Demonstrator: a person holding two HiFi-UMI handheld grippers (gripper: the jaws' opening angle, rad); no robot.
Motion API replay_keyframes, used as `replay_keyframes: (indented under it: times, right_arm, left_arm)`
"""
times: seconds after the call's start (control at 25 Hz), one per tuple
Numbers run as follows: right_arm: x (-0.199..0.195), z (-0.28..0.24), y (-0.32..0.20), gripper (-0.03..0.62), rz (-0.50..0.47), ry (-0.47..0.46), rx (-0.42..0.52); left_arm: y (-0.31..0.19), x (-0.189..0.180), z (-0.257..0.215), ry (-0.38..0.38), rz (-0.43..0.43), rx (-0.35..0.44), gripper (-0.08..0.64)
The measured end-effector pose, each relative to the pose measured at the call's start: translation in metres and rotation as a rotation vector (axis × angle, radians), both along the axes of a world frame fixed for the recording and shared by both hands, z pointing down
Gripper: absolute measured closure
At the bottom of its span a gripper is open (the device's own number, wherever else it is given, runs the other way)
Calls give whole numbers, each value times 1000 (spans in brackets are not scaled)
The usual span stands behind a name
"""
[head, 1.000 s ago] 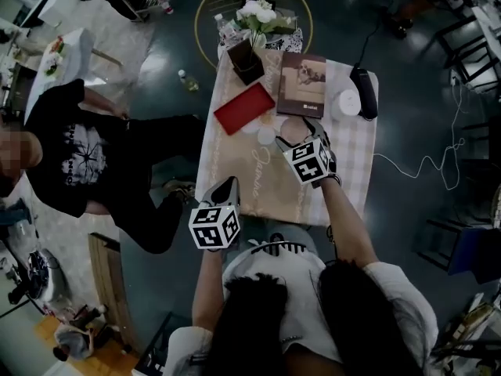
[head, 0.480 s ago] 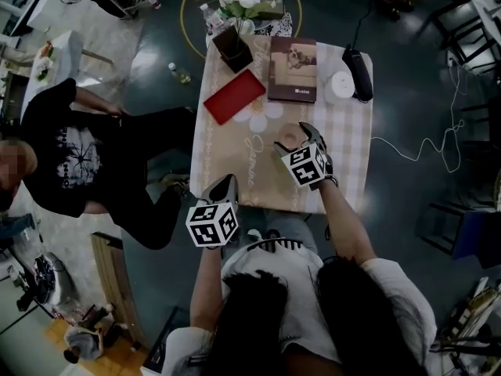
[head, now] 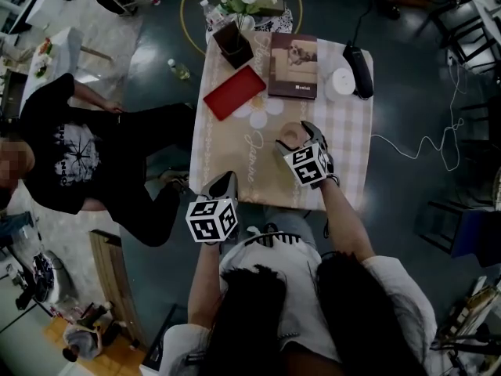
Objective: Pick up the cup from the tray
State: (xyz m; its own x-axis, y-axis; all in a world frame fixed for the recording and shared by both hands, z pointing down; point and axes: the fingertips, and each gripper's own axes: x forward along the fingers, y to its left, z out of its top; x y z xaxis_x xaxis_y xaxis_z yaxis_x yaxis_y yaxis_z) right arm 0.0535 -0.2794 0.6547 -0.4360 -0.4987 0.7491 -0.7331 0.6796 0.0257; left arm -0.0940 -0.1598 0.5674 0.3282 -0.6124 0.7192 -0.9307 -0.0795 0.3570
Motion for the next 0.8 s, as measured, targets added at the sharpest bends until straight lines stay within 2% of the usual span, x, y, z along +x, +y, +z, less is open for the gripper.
replay_keyframes:
  times: [0.28, 0.48, 0.64, 0.8]
  right_arm:
    - [3, 0, 2, 195, 39, -1, -7]
    - [3, -5, 3, 193, 90, -71, -51]
    - [5, -38, 1, 193, 72, -97, 30]
    - [5, -88, 1, 193, 69, -161, 127]
  left_arm:
    - [2, -4, -1, 5, -14, 3, 554]
    - [8, -8, 1, -22, 4, 2, 554]
    - [12, -5, -2, -14, 13, 12, 554]
    - [12, -6, -4, -4, 12, 28, 554]
